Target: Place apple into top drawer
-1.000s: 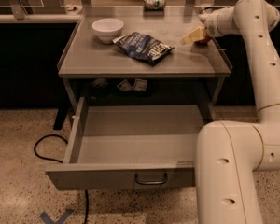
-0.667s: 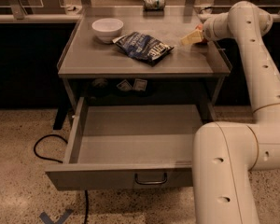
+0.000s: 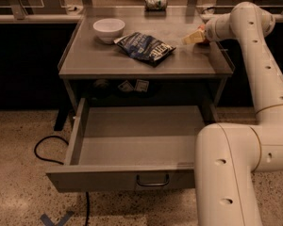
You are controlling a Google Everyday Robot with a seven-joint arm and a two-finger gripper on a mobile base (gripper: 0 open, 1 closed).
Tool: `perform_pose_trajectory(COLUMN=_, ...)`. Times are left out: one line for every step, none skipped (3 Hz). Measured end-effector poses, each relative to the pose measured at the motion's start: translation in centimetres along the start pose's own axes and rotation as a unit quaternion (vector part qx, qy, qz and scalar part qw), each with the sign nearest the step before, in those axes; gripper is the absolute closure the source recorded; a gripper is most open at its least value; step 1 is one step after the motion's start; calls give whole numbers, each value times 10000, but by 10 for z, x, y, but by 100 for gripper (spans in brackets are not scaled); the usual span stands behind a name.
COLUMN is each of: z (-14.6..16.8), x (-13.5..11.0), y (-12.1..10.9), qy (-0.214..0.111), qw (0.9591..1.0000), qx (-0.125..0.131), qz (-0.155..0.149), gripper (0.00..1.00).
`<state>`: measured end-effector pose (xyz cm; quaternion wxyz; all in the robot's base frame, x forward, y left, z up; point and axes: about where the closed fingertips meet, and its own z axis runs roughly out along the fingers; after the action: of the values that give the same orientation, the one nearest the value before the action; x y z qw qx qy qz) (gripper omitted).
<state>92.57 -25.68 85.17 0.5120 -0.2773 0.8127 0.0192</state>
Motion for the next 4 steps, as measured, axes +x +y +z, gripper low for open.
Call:
perform_pose_trajectory(z=0, x=0, y=0, qy=0, qw=10000, qx=-1, qz=0, gripper=42)
perform_pose_trajectory(z=0, x=0, y=0, qy=0, qw=10000, qx=-1, qz=0, gripper=65)
perform_pose_trajectory(z=0, x=0, y=0, qy=0, qw=10000, qx=-1, qz=0, gripper=89)
perform_pose_trajectory(z=-7, x=-5, y=12, qy=272, qw=9993, qx=-125, qz=-221, gripper=100)
